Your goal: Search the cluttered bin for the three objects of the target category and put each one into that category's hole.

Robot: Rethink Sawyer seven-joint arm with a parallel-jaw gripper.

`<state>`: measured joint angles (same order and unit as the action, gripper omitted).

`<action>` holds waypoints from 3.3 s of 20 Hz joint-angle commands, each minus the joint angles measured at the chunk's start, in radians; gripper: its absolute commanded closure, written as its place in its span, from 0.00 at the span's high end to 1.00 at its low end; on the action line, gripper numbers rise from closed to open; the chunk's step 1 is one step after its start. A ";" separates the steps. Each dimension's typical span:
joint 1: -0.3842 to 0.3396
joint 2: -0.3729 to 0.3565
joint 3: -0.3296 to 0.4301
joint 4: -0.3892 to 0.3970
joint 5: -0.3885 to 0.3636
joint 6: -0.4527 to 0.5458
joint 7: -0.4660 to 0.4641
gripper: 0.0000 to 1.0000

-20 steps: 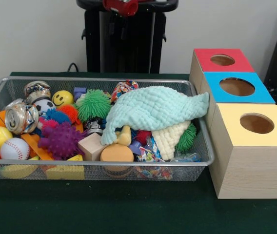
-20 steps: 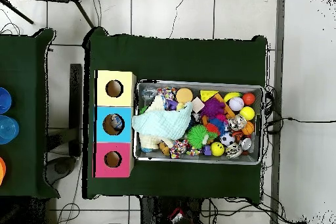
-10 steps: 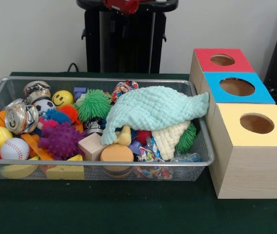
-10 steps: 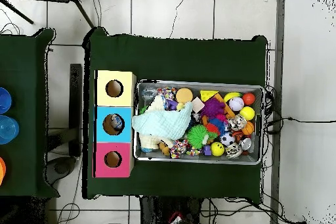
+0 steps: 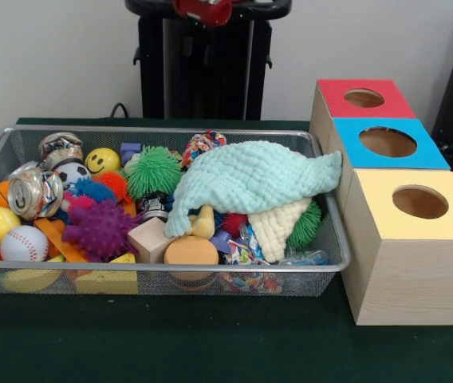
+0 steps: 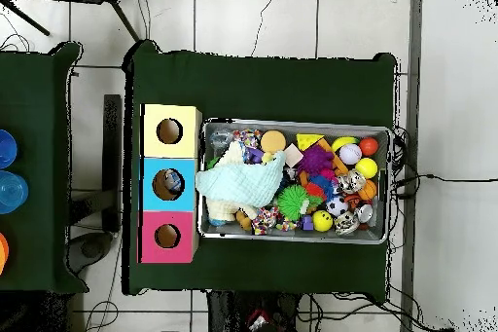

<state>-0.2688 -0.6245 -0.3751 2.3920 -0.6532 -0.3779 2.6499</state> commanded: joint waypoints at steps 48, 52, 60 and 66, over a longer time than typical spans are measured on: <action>0.022 -0.006 0.308 -0.116 0.611 0.195 0.116 1.00; -0.003 -0.046 0.324 -0.124 0.622 0.263 0.098 1.00; -0.023 -0.082 0.341 -0.124 0.640 0.371 0.080 1.00; -0.073 -0.142 0.370 -0.007 0.561 0.318 0.085 1.00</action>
<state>-0.2851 -0.7017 -0.1225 2.3969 -0.0868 -0.0845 2.6499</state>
